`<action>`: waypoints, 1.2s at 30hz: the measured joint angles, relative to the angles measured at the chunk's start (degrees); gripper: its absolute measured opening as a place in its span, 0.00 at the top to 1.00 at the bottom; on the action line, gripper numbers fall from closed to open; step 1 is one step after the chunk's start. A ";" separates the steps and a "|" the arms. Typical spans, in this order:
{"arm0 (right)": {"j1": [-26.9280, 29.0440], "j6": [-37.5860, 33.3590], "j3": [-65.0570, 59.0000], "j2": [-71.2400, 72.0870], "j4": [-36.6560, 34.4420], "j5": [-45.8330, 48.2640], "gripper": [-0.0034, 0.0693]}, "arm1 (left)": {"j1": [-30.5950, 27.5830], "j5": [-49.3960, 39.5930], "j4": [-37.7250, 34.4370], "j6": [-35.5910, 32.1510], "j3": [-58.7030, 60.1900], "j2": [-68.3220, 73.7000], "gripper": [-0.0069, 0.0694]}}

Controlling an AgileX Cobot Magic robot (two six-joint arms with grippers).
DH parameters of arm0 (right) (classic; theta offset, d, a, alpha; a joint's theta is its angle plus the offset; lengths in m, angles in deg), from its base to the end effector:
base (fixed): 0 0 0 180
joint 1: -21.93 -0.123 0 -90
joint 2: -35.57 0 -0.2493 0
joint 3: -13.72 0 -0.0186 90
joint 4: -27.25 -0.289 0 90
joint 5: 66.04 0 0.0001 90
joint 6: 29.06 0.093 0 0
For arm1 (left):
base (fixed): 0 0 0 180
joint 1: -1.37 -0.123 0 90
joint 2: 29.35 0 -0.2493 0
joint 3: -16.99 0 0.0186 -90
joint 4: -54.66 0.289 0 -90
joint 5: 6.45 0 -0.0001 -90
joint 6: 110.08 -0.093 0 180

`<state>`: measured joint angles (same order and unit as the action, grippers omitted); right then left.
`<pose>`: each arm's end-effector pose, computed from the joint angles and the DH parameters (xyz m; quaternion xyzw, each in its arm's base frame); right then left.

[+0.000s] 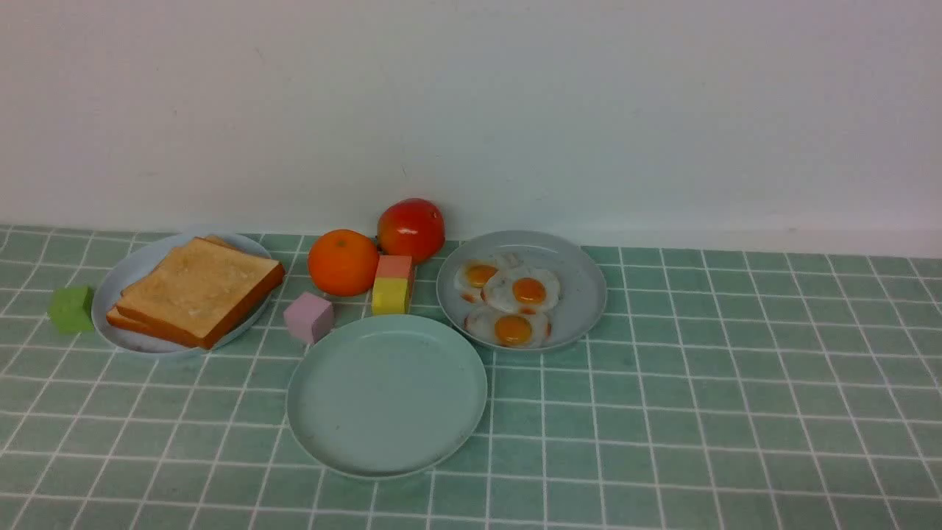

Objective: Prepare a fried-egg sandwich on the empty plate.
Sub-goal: Use the left arm to grab a slice of bread

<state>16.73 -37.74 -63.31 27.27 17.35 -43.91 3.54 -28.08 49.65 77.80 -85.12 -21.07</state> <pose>0.1274 0.0177 0.1736 -0.0522 0.8028 0.0556 0.5913 0.1287 -0.0079 0.1684 -0.0635 0.8051 -0.0884 0.5831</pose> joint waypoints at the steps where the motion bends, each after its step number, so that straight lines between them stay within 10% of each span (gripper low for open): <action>1: 0.00 0.00 0.00 0.00 0.00 0.00 0.62 | 0.00 0.00 0.00 0.00 0.00 0.00 0.63; 24: 0.00 0.00 0.00 0.00 0.00 0.00 0.62 | 0.00 0.92 -0.39 0.19 0.00 0.00 0.61; 36: 0.00 0.00 0.00 0.00 0.00 0.00 0.62 | 0.00 19.91 -31.09 16.12 0.00 0.00 0.60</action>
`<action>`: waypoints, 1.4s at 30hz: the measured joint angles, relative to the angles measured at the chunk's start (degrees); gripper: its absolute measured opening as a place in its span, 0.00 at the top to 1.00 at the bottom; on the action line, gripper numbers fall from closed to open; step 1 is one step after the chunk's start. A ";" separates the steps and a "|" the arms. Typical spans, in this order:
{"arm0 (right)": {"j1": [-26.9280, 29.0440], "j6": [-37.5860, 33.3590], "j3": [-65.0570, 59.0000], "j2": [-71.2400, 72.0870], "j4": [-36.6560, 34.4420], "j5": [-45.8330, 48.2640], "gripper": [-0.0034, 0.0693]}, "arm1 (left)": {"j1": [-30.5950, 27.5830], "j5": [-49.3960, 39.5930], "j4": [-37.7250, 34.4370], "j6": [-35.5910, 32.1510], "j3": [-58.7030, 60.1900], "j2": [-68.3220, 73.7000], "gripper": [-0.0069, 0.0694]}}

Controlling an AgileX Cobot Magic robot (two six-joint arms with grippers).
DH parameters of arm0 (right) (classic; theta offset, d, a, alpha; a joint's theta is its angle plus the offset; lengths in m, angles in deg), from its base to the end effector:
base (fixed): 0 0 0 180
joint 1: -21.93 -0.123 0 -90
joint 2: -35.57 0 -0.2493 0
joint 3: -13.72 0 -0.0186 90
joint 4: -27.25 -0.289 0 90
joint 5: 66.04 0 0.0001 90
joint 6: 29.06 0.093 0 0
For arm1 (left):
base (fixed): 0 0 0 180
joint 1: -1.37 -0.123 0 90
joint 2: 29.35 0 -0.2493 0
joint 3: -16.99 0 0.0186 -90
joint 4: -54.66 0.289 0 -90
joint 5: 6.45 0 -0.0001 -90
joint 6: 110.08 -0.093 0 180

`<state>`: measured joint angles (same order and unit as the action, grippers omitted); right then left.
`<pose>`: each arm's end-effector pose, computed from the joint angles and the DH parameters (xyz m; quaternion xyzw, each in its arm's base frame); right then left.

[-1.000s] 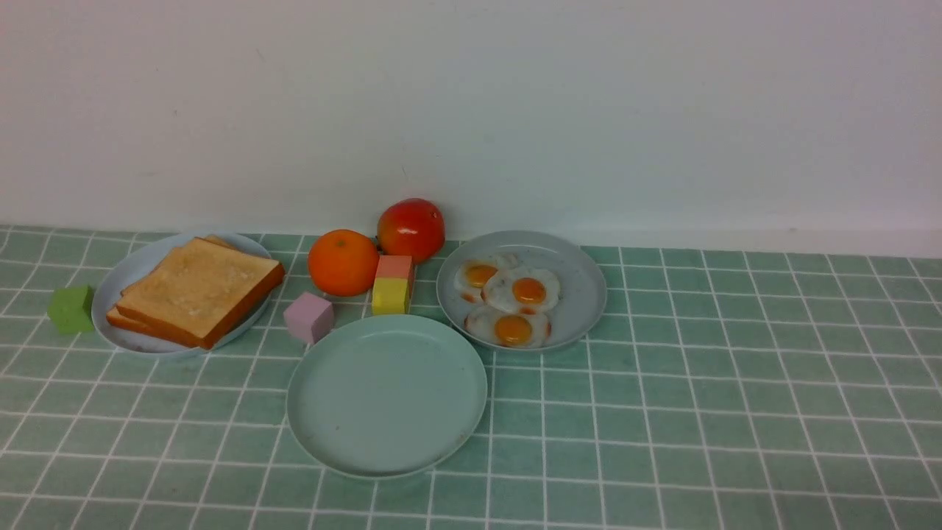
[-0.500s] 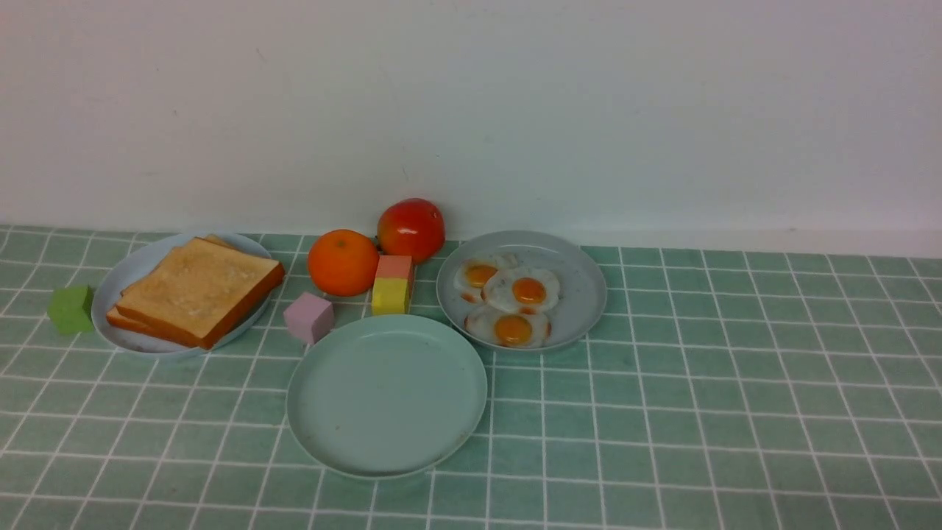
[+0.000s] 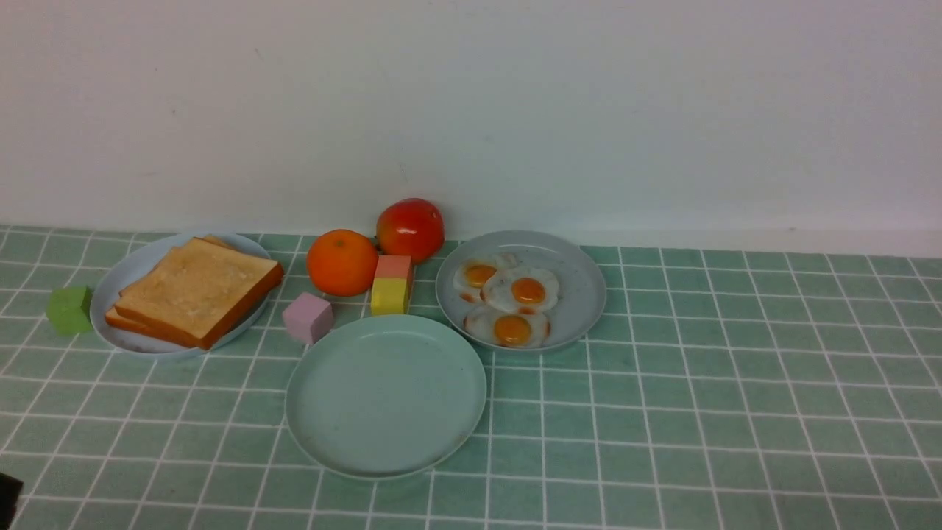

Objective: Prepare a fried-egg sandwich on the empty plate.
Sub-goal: Use the left arm to grab a slice of bread

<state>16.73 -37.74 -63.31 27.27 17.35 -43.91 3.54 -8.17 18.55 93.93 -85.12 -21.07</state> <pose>0.1274 0.0177 0.1736 -0.0522 0.8028 0.0556 0.5913 0.1332 -0.0068 0.2006 -0.3295 0.6084 -0.3786 0.6148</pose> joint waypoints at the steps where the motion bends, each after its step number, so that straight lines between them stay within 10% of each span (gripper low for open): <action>1: 0.00 0.00 0.00 0.00 0.00 0.00 0.62 | 0.00 -0.35 -0.34 0.10 -0.23 0.00 0.60; 10: 0.00 8.68 -0.53 0.00 -17.50 -4.65 0.62 | 0.00 -22.40 2.07 -14.91 -21.12 14.07 0.91; 18: 0.00 12.48 -0.53 0.00 -34.77 -15.80 0.62 | 0.00 -50.56 3.74 -35.58 -42.33 47.15 0.93; 26: 0.00 5.17 11.32 -4.57 -34.60 1.91 0.74 | 0.00 -42.05 8.59 -41.08 -54.01 69.91 0.93; 35: -0.41 -5.56 41.03 -27.92 -18.08 27.58 0.96 | 0.00 -35.00 21.94 -42.16 -69.44 90.47 0.93; 42: -5.62 -6.01 49.44 -37.90 -14.53 31.61 0.95 | 0.00 -30.69 28.01 -43.38 -78.04 104.48 0.66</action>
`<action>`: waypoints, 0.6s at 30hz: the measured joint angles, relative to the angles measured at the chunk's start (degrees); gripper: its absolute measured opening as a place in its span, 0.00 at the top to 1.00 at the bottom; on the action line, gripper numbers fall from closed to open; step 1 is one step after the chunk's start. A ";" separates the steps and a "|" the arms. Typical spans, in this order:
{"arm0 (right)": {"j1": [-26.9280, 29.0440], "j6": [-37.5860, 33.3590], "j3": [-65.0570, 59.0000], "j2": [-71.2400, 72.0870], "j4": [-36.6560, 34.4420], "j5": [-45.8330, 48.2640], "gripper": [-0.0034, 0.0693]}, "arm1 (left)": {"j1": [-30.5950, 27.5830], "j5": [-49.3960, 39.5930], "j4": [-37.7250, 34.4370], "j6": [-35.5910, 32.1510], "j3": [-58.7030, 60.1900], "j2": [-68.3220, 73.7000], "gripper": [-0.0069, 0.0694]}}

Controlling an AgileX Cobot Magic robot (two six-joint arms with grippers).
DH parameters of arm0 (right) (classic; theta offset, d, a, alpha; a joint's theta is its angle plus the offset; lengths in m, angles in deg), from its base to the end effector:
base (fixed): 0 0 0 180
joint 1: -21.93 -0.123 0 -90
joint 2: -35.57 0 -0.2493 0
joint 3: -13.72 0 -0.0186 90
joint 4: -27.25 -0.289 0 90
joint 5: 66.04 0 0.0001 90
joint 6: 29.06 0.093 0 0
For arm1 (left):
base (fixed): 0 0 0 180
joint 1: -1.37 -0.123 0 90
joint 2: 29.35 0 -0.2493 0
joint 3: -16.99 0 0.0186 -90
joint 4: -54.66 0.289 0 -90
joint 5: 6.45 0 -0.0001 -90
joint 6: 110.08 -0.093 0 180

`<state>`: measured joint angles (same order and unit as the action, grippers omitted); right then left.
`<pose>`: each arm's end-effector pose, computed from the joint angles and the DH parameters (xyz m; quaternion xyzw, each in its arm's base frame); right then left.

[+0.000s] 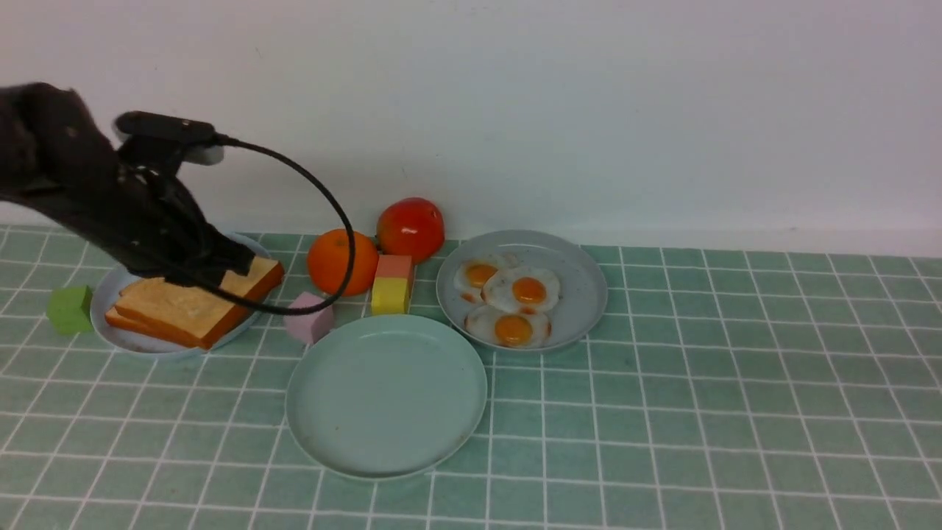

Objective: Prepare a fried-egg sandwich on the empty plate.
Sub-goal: Use the left arm to grab a slice of bread

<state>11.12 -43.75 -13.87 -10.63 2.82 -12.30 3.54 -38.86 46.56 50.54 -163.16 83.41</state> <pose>0.1627 0.0627 0.3512 -0.1576 0.8632 0.1936 0.4389 0.4232 -0.0231 0.1832 0.1332 0.9431 -0.0086 0.3045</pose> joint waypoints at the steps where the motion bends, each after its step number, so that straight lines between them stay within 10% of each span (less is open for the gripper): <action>1: -0.29 0.00 0.00 -0.40 0.12 0.05 0.95 | 0.00 1.40 0.56 0.00 -0.27 1.18 0.60; 9: -0.65 0.00 -1.46 -0.74 0.17 0.11 0.95 | 0.00 10.93 2.68 0.00 -0.51 6.51 0.24; 18: -0.65 0.00 -1.82 -0.74 -1.00 0.11 0.94 | 0.06 10.93 2.75 0.00 -0.62 8.22 0.21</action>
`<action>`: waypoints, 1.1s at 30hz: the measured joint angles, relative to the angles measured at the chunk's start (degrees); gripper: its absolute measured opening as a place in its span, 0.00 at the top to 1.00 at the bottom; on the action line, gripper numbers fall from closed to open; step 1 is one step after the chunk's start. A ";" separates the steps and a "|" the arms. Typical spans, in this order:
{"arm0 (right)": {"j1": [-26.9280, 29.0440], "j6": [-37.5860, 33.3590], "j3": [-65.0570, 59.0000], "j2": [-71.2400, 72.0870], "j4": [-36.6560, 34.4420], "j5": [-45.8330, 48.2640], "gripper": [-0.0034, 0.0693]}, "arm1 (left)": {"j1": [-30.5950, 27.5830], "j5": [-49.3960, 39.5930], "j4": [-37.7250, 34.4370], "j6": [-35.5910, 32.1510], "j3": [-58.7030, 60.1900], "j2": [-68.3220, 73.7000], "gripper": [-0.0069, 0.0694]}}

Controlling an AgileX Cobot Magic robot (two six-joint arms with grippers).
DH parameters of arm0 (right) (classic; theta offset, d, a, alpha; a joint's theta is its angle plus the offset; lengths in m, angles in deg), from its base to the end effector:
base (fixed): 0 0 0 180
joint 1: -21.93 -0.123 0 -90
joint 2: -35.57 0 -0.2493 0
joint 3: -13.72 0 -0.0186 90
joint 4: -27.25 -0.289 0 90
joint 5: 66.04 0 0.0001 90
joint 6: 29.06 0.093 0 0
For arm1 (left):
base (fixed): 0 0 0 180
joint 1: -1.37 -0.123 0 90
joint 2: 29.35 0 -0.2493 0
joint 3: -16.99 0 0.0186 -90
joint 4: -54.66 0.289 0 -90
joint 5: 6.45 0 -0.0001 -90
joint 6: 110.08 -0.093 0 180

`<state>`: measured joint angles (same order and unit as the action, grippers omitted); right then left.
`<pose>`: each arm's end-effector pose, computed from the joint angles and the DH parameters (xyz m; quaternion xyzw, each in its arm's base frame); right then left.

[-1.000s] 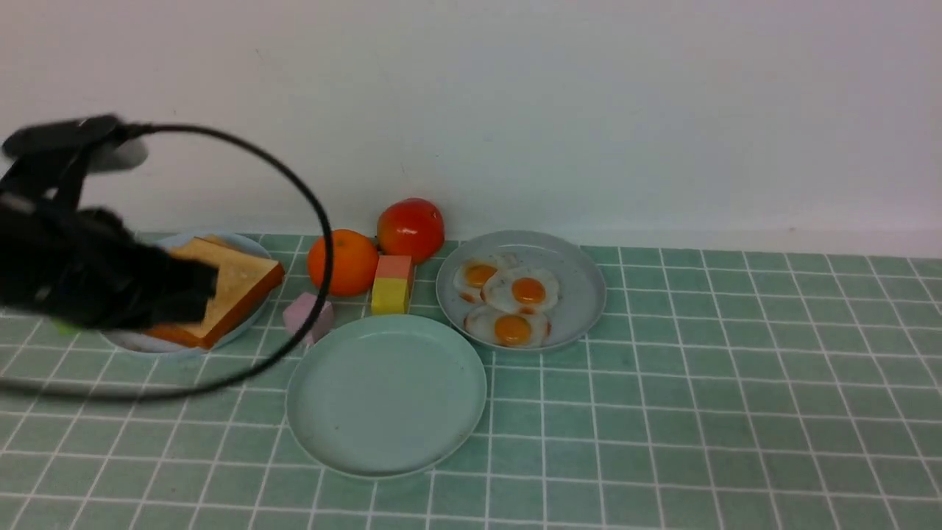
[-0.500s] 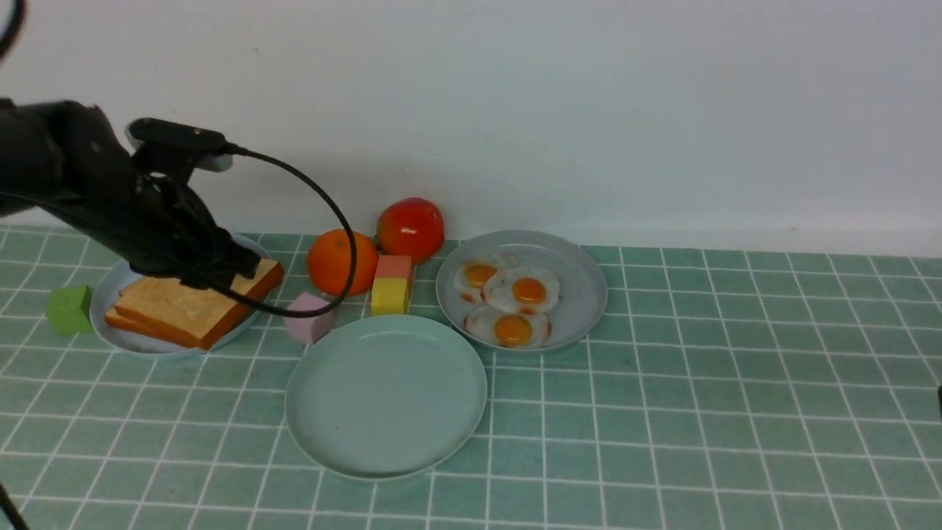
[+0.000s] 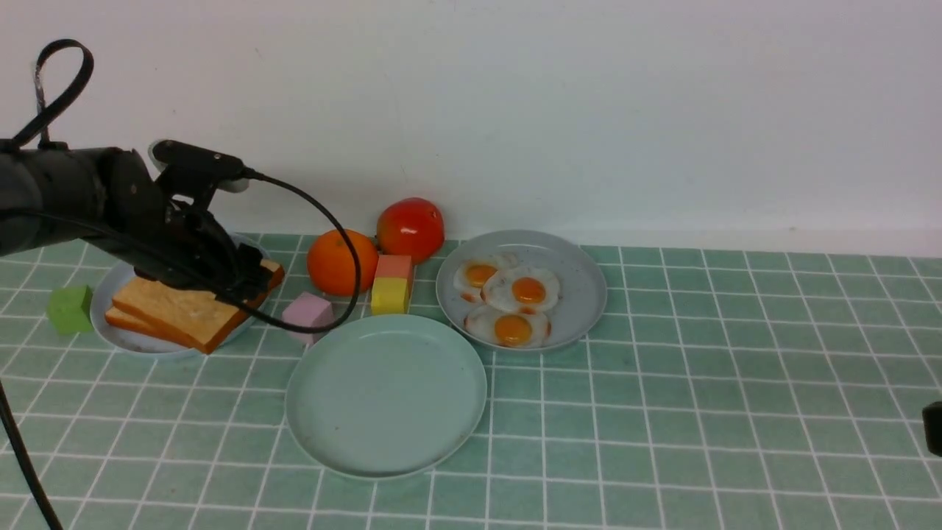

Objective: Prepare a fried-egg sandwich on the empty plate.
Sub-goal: Use the left arm to grab a slice of bread

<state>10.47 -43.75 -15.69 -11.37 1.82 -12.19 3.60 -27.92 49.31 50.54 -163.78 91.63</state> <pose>0.1656 0.0665 0.3384 -0.1583 0.8716 0.2042 0.4166 0.4446 -0.0205 0.1345 0.1421 0.9335 0.0188 0.3287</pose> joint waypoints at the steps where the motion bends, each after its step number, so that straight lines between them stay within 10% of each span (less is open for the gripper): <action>1: 0.00 0.00 0.00 0.00 -0.29 0.00 0.94 | 0.00 -0.24 0.00 0.00 0.00 0.00 0.21; 33: 0.00 -0.23 0.00 -0.06 -0.53 0.34 0.91 | 0.00 -3.58 -2.24 -14.89 -0.70 1.89 0.40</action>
<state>10.47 -43.98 -15.69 -11.43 1.29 -11.85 3.60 -31.51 47.07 35.66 -164.48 93.52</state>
